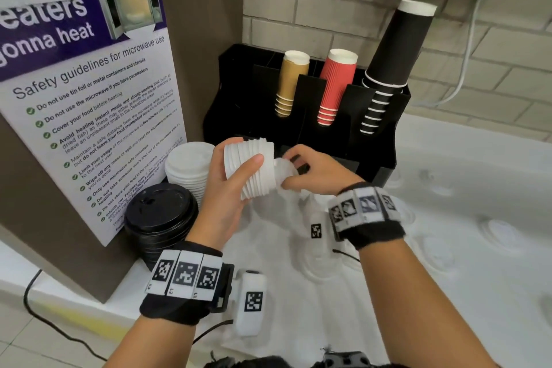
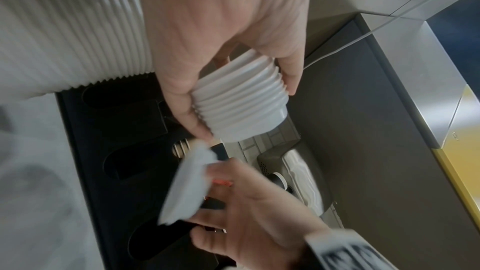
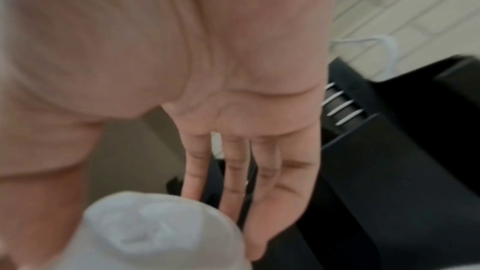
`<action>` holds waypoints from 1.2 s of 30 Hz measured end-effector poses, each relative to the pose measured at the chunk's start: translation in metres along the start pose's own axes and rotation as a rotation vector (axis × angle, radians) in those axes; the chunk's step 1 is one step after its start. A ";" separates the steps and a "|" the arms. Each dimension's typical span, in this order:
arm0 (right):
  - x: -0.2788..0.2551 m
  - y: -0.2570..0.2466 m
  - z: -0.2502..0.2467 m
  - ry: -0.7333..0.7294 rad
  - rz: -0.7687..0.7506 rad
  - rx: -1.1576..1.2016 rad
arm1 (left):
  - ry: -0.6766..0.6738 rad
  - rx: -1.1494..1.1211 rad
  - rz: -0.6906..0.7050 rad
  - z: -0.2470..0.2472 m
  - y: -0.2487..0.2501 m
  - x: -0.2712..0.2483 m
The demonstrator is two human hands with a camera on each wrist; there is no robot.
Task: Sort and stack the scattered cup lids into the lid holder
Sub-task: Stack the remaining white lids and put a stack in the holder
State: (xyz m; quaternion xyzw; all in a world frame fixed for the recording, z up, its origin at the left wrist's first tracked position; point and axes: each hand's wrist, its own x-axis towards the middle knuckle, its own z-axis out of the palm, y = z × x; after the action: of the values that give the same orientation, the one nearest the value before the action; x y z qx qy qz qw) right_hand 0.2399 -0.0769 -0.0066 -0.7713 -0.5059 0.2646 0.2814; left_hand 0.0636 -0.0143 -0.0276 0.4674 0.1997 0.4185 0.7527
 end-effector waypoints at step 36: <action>-0.076 -0.006 0.024 0.286 -0.252 0.488 | -0.132 -0.133 -0.347 0.011 -0.022 -0.008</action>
State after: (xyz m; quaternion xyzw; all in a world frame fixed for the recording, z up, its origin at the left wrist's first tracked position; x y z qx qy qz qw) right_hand 0.1929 -0.1417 -0.0093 -0.6416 -0.4742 0.2304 0.5572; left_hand 0.0763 -0.0318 -0.0418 0.4016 0.1995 0.2631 0.8542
